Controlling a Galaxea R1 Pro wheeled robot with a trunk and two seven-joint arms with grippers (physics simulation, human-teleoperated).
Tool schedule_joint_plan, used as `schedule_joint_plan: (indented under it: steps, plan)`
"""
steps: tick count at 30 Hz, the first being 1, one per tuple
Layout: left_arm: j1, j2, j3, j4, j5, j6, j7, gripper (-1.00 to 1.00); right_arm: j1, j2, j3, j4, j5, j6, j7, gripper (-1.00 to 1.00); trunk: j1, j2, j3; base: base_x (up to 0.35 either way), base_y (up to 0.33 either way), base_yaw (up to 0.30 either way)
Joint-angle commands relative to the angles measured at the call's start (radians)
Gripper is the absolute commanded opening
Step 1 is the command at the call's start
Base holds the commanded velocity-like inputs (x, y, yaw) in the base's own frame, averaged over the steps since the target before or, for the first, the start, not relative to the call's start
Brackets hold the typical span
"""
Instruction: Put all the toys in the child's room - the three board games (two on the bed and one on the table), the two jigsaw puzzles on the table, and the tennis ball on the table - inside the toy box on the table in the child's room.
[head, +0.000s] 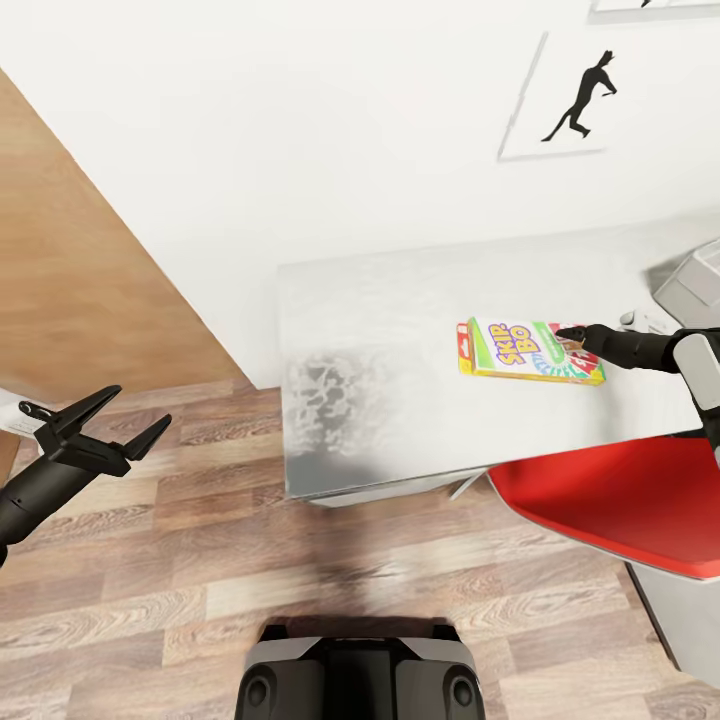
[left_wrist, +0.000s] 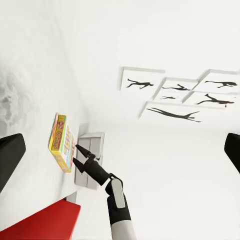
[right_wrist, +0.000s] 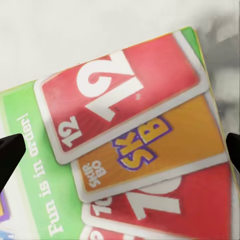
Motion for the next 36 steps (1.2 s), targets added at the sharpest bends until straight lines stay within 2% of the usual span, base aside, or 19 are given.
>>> schedule_joint_plan:
  steps: [1,9,26,36]
  plan:
    - [-0.001,0.0,0.0,0.0,-0.008,0.003,-0.008,1.0,-0.001,-0.001,0.002,0.0,0.003,0.002,0.005,1.0,0.001,-0.002,-0.001,-0.002,0.002,0.183]
    - [-0.001,0.0,0.0,0.0,-0.008,0.003,-0.008,1.0,-0.001,-0.001,0.002,0.0,0.002,0.002,0.005,1.0,0.001,-0.002,-0.001,-0.001,0.001,0.122]
    - [-0.001,0.0,-0.001,0.0,-0.008,0.003,-0.008,1.0,0.0,-0.001,-0.002,-0.002,0.002,-0.001,0.005,1.0,0.001,-0.002,-0.001,0.0,0.0,0.031]
    - [-0.001,0.0,-0.001,0.0,-0.008,0.003,-0.008,1.0,0.0,-0.002,-0.003,-0.002,0.001,-0.001,0.004,1.0,0.001,-0.002,-0.001,0.0,0.0,0.207]
